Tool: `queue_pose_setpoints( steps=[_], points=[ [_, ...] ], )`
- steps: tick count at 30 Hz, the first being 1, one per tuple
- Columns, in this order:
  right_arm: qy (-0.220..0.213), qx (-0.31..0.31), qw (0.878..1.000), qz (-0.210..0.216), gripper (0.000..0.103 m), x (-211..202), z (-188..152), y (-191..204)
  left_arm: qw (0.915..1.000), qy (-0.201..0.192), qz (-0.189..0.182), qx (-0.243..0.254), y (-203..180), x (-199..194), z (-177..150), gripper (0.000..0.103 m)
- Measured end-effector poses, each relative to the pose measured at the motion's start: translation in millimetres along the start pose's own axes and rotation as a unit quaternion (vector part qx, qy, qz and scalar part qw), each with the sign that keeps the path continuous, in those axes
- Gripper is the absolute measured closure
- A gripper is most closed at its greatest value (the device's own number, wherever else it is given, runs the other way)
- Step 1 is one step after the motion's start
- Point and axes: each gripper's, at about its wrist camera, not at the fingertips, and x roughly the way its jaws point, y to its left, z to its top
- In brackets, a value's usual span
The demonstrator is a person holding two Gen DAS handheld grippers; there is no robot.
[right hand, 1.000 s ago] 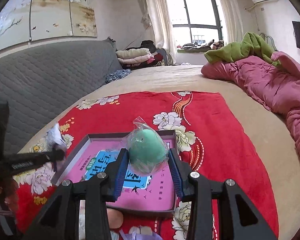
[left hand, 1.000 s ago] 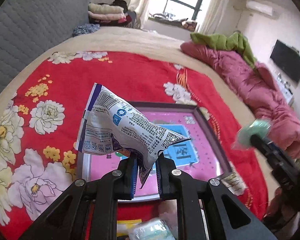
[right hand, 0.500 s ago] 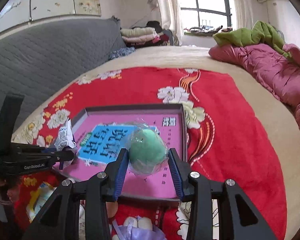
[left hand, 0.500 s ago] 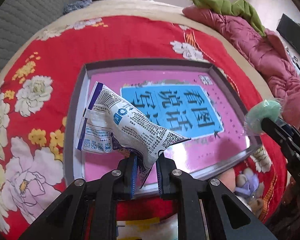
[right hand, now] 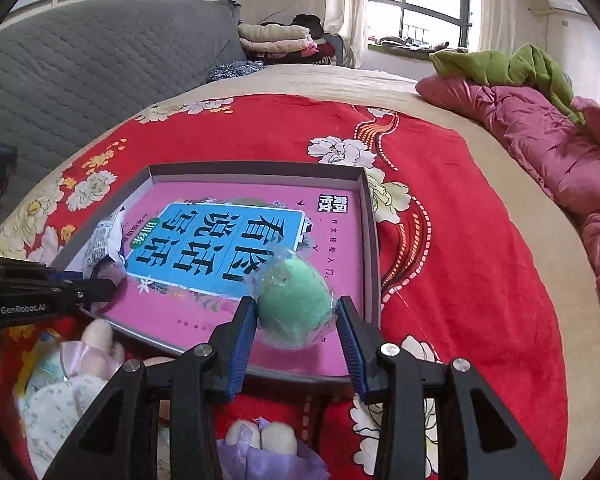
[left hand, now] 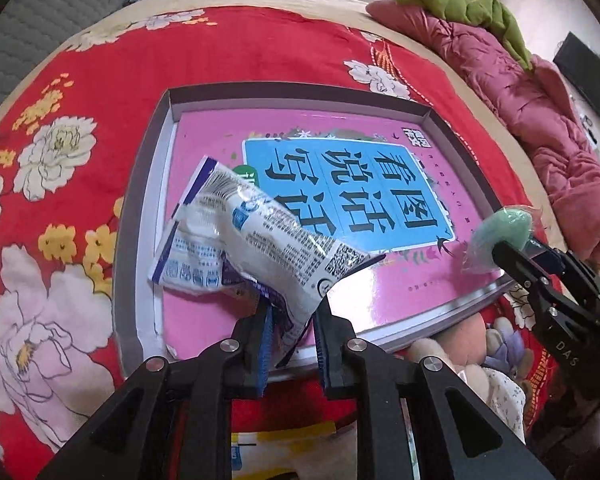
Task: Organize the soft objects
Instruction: 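Open the left tool dropping the packet onto the book while the right tool lowers the ball into the tray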
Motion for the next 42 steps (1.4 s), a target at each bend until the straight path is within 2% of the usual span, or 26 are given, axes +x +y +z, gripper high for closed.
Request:
queue_pose_setpoints(
  steps=[6,16,20,35,42],
  points=[
    [0.002,0.006,1.0,-0.017,0.061,2,-1,-5,0.9998,-0.011,-0.012,-0.01,3,-5,-6,0.083],
    [0.007,0.03,1.0,0.0,0.06,0,-5,-15,0.9991,-0.022,-0.023,-0.028,6,-15,-10,0.077],
    [0.015,0.03,0.999,0.003,0.06,3,-6,-13,0.999,-0.02,-0.025,-0.03,7,-15,-10,0.069],
    [0.011,0.034,0.999,0.012,0.058,-9,-14,-14,0.9976,-0.037,-0.041,-0.042,10,-26,-16,0.057],
    [0.009,0.03,0.999,0.011,0.056,-13,-14,-13,0.9968,-0.047,-0.047,-0.045,12,-39,-22,0.056]
  ],
)
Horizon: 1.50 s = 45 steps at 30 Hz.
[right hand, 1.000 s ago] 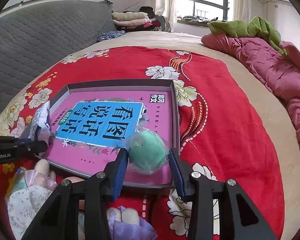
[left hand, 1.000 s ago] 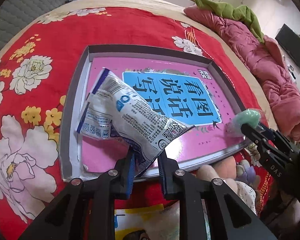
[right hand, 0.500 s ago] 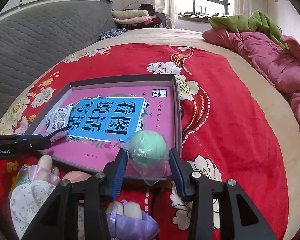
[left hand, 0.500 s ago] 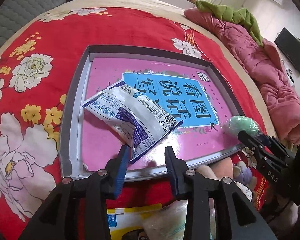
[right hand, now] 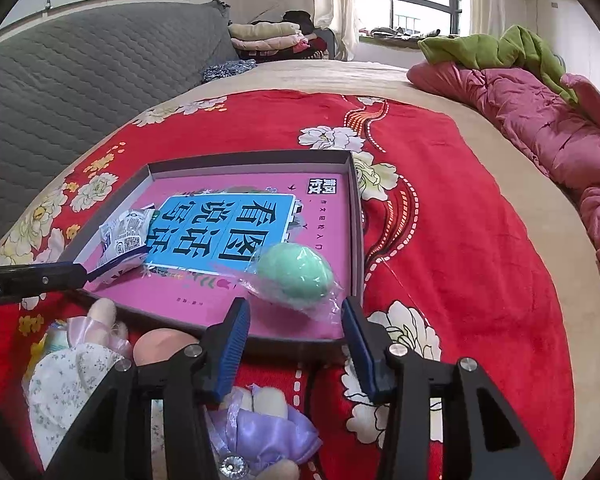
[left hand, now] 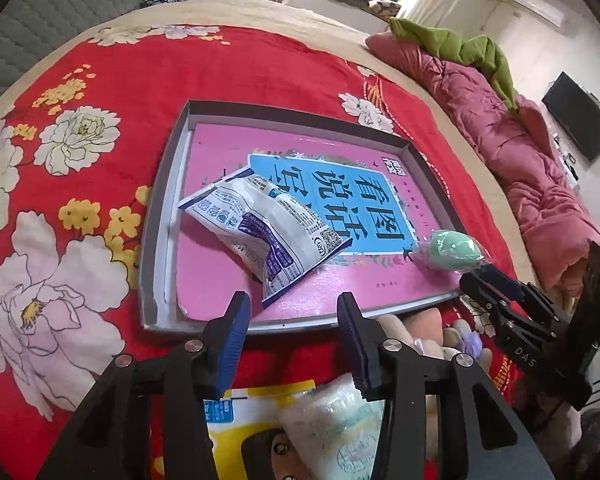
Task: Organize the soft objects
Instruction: 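Open the left tool dropping the packet onto the book while the right tool lowers the ball into the tray, then open the right tool releasing the green ball in the tray while the left tool withdraws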
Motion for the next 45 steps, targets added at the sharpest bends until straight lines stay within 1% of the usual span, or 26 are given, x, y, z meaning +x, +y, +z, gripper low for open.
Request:
queue_pose_setpoints(
  steps=[2,5,15,19,21,23,26,30,33,37,43,45],
  points=[
    [0.0,0.001,1.0,0.001,0.056,0,0,0,1.0,-0.002,-0.002,-0.001,0,-4,-1,0.056],
    [-0.001,0.0,1.0,0.001,0.055,-1,0,0,1.0,-0.005,-0.002,-0.003,2,-9,-3,0.05],
    [-0.006,-0.004,1.0,-0.003,0.054,-4,-3,2,0.9997,-0.016,0.009,-0.017,11,-22,-7,0.044],
    [-0.009,0.003,1.0,0.004,0.048,-6,-3,2,0.9993,-0.027,0.019,-0.018,13,-30,-10,0.044],
    [-0.011,0.0,1.0,0.006,0.042,-8,-4,3,0.999,-0.035,0.02,-0.02,14,-37,-11,0.044],
    [-0.014,0.0,1.0,-0.002,0.036,-10,-4,2,0.9986,-0.042,0.022,-0.023,16,-43,-13,0.043],
    [-0.024,0.015,1.0,-0.003,0.036,-16,-4,-7,0.9981,-0.049,0.028,-0.026,18,-51,-17,0.043],
    [-0.043,0.038,0.998,-0.004,0.036,-28,0,-20,0.9977,-0.05,0.033,-0.031,21,-58,-22,0.043],
    [-0.056,0.045,0.997,-0.007,0.035,-36,2,-26,0.9977,-0.049,0.04,-0.026,18,-61,-27,0.043],
    [-0.069,0.043,0.997,-0.008,0.033,-46,2,-26,0.9974,-0.049,0.046,-0.024,15,-65,-32,0.042],
    [-0.097,0.046,0.994,-0.004,0.033,-67,3,-21,0.9976,-0.051,0.044,-0.018,8,-75,-37,0.042],
    [-0.1,0.045,0.994,-0.001,0.032,-73,4,-19,0.9975,-0.054,0.04,-0.019,6,-79,-39,0.04]
  ],
)
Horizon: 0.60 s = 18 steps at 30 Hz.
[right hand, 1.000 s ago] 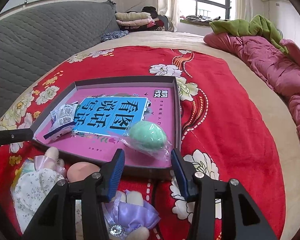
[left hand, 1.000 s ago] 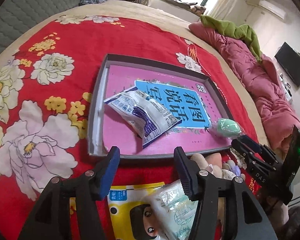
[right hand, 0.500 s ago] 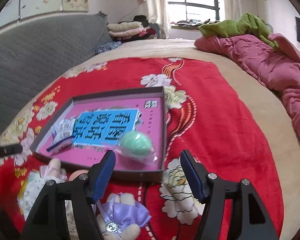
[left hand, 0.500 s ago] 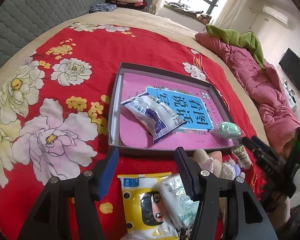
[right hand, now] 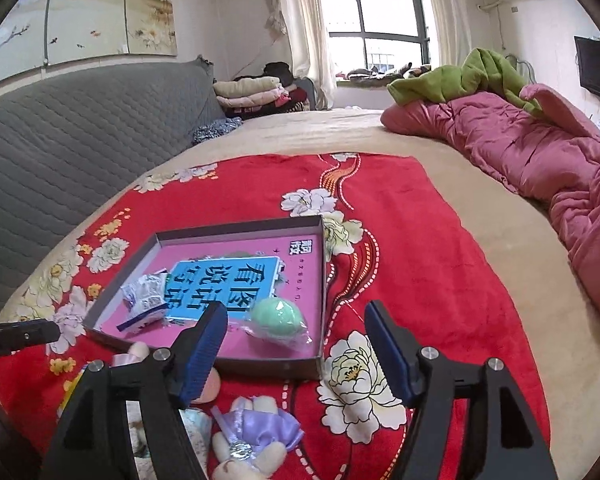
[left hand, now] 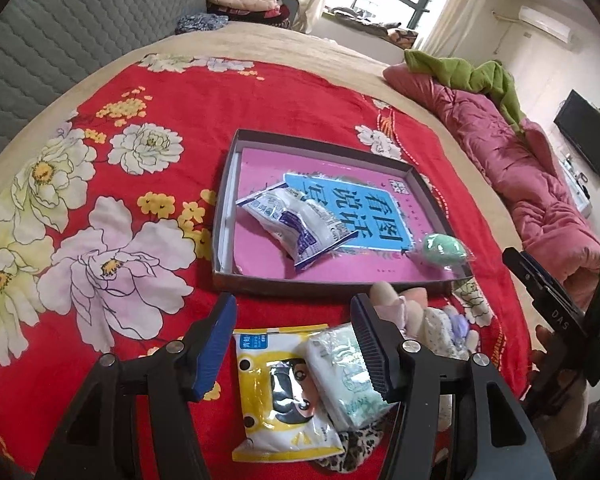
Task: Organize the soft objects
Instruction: 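Open the right tool releasing the green ball in the tray while the left tool withdraws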
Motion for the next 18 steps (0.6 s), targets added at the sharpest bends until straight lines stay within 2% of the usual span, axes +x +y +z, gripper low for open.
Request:
queue_pose_setpoints(
  steps=[3,10,18],
  points=[
    [-0.007,0.0,1.0,0.001,0.032,-10,1,3,1.0,-0.008,0.001,0.005,-3,-8,-1,0.036],
    [-0.012,0.002,1.0,0.012,0.032,-31,-4,10,0.9998,-0.02,0.003,0.005,-4,-23,-3,0.034],
    [-0.015,-0.007,1.0,0.017,0.031,-52,-9,18,0.9997,-0.017,0.009,0.019,-10,-36,-15,0.033]
  ],
)
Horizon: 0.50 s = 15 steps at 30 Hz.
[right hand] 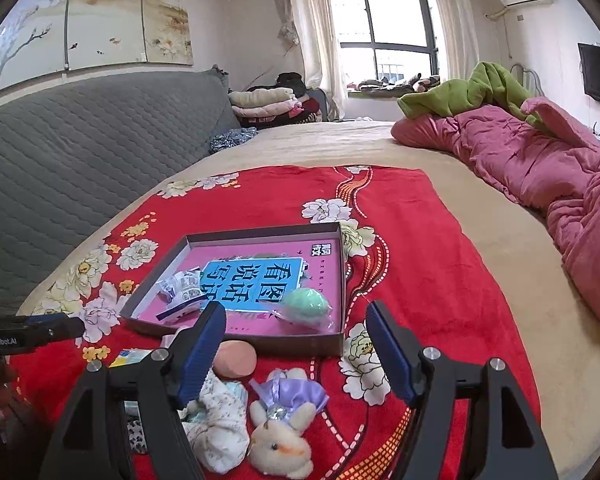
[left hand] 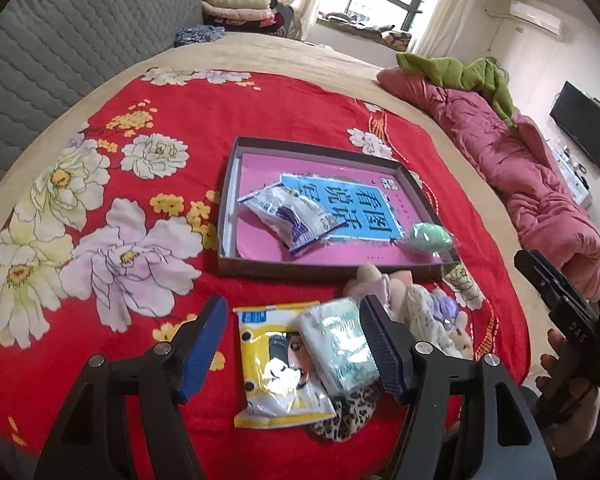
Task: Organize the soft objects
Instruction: 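Open the right tool releasing the green ball in the tray while the left tool withdraws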
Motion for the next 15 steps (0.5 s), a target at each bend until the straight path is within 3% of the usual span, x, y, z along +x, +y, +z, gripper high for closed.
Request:
queue_pose_setpoints(
  steps=[15],
  points=[
    [0.012,-0.004,1.0,0.006,0.031,-21,-12,8,1.0,0.006,0.002,-0.002,-5,-12,-21,0.033]
  ],
)
